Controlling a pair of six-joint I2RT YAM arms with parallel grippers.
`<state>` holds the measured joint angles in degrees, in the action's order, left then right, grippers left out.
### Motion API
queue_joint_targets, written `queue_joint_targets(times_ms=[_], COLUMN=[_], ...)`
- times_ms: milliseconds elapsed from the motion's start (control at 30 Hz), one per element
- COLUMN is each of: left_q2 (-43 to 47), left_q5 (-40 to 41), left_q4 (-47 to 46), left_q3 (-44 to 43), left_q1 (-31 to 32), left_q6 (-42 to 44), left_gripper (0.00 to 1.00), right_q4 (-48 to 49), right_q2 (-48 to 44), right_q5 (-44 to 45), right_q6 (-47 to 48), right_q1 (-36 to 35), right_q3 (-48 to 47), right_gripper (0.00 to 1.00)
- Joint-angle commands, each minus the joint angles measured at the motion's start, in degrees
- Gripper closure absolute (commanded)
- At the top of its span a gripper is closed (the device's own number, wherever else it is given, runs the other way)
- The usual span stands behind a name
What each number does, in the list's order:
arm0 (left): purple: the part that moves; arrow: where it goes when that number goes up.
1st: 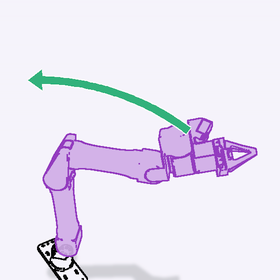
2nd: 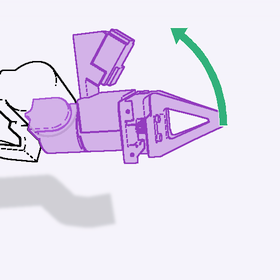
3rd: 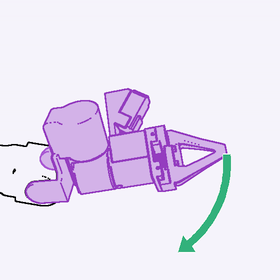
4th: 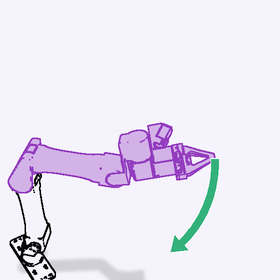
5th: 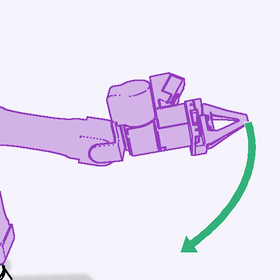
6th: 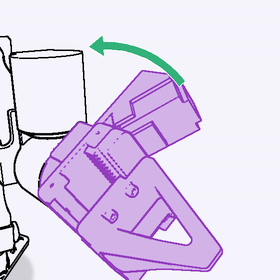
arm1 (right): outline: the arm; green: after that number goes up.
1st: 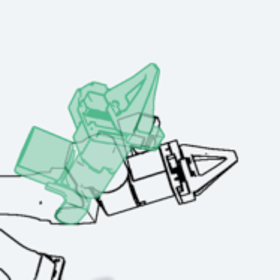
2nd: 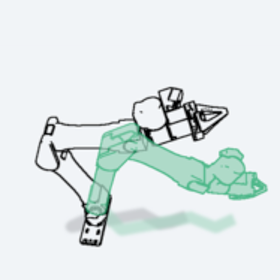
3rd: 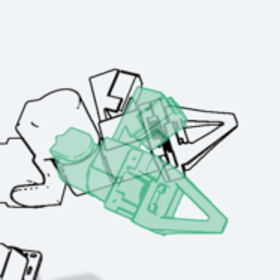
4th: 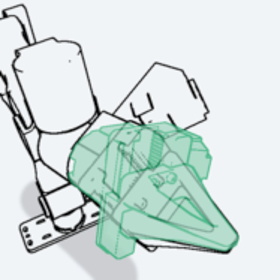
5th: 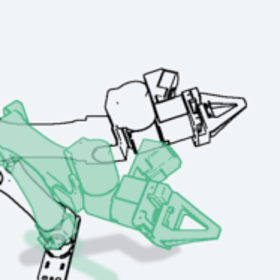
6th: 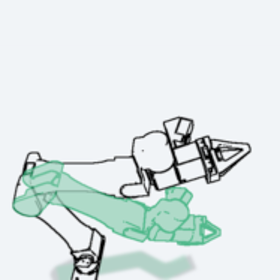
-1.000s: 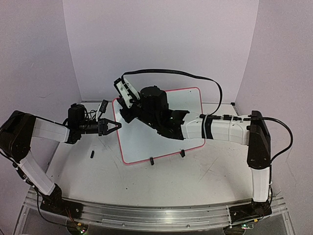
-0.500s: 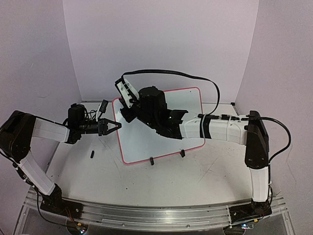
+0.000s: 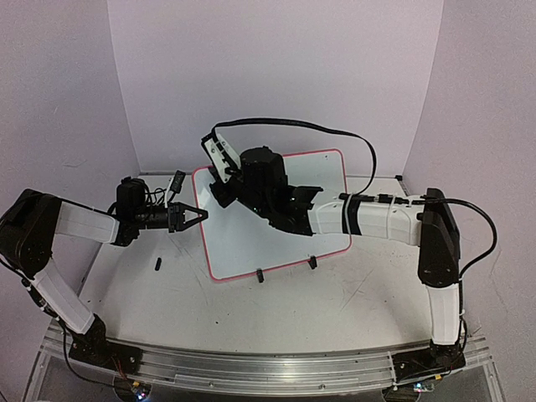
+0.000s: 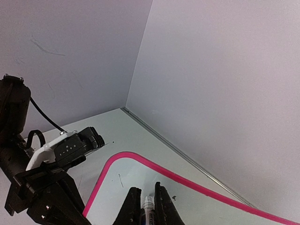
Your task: Write a sentence on the whiteboard
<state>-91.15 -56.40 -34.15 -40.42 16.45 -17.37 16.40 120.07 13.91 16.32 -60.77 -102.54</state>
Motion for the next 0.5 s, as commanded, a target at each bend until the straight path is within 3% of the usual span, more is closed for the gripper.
queue_joint_targets(times_ms=[0, 467], left_q2=[-0.3, -0.1], left_q5=[4.3, 4.0], left_q4=[0.1, 0.0], left_q3=[-0.1, -0.1], left_q1=[-0.4, -0.3], left_q6=[1.6, 1.5], left_gripper=[1.0, 1.0], right_q4=[0.9, -0.1], right_q2=[1.4, 3.4], right_q5=[0.8, 0.1], right_q6=[-0.7, -0.7], right_q1=[0.1, 0.1], right_q3=[-3.2, -5.3], right_gripper=[1.0, 1.0])
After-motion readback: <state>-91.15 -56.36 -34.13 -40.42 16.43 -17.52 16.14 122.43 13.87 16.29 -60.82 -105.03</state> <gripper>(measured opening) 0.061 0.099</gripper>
